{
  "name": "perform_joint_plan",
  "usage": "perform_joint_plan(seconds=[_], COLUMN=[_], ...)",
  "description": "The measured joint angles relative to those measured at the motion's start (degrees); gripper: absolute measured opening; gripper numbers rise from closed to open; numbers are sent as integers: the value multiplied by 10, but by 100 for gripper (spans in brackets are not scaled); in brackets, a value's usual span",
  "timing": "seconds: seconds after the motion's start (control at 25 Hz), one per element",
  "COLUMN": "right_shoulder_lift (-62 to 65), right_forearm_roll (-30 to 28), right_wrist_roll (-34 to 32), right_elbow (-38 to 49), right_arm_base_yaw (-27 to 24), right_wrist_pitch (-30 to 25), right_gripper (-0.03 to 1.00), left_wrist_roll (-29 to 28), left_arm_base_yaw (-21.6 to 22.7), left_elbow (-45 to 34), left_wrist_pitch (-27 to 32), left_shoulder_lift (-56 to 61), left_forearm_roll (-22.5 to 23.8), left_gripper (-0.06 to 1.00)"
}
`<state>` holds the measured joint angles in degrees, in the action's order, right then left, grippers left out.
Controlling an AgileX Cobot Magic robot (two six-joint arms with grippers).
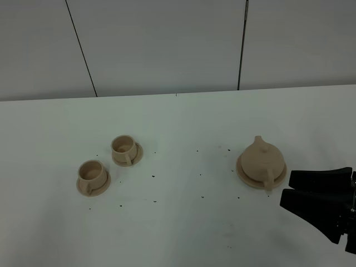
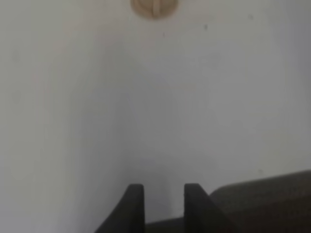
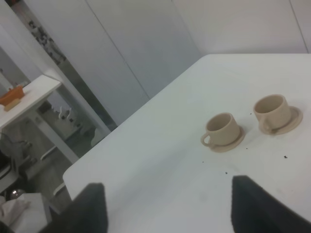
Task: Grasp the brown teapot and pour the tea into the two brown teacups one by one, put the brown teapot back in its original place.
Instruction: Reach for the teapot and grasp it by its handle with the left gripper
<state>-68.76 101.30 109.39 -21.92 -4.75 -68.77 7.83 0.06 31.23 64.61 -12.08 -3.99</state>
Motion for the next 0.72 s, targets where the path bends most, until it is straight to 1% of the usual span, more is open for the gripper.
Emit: perform_joint_plan(seconds=[0.08, 0.28, 0.44, 0.6, 0.72], right_shoulder_lift=[0, 0, 0, 0, 0], right_forearm_roll=[-1, -3, -3, 2, 19], right_wrist_roll=[-1, -3, -2, 0, 0], right_elbow=[0, 0, 0, 0, 0], right_arm_base_yaw=[0, 0, 0, 0, 0], right_wrist_pitch=[0, 0, 0, 0, 0], right_gripper=[53, 53, 53, 50, 49], left_wrist_roll=[0, -2, -2, -3, -3], left_arm_base_yaw=[0, 0, 0, 0, 0], left_elbow=[-6, -18, -19, -19, -19], left_wrist_pitch=[-23, -40, -43, -44, -44], left_shoulder_lift=[0, 0, 0, 0, 0], left_forearm_roll=[-3, -4, -4, -4, -4], left_gripper=[27, 27, 27, 27, 27])
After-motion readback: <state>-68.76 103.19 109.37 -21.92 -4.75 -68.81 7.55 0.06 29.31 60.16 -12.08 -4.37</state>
